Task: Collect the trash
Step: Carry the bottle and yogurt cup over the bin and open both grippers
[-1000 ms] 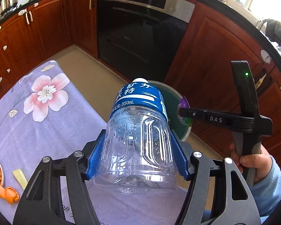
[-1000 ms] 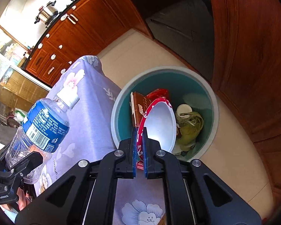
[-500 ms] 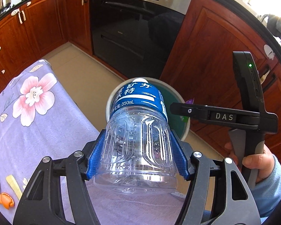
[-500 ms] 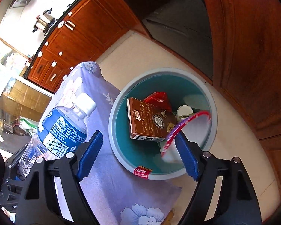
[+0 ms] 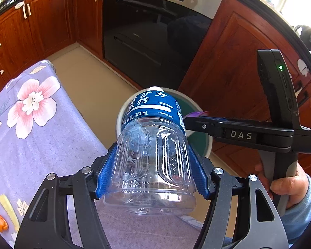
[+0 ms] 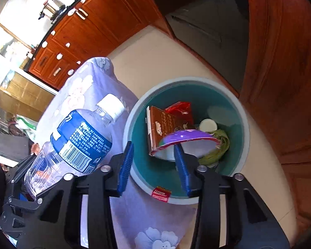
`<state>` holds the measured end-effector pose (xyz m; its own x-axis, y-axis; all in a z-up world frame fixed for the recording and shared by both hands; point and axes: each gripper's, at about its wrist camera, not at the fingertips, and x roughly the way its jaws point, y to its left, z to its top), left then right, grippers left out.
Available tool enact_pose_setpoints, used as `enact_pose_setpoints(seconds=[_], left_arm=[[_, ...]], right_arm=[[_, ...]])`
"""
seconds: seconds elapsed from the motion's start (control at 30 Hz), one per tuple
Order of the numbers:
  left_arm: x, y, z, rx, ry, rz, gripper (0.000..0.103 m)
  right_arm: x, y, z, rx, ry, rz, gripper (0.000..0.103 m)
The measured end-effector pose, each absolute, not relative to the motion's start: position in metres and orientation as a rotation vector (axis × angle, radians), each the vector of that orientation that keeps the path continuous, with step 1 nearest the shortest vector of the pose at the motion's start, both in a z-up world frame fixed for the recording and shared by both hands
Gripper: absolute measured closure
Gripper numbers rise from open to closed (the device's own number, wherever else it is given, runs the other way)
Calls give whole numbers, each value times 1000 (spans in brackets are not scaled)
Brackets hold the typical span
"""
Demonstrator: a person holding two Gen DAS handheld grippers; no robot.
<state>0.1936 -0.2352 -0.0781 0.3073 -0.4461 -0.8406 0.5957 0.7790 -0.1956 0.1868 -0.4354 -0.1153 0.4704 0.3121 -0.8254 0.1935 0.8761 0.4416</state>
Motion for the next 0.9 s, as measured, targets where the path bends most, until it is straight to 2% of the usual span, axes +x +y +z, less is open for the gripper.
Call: enact_pose_setpoints(seconds=[0.3, 0.47, 0.53, 0.77, 0.9], left_arm=[[201, -235, -93, 145, 1081, -716, 37], [203, -245, -98, 173, 1098, -748, 37], [201, -253, -101, 198, 1101, -769, 37], [198, -288, -107, 273, 1129, -838, 35], [198, -286, -98, 282, 1081, -799, 20]], right_arm=[[195, -433, -116, 487, 1140, 29, 66], [188, -440, -107, 495, 1101, -13, 39], [185, -445, -103, 525, 1078, -23, 24], [175, -458, -91, 562, 1045, -81, 17], [172, -462, -89, 574, 1044, -93, 17]])
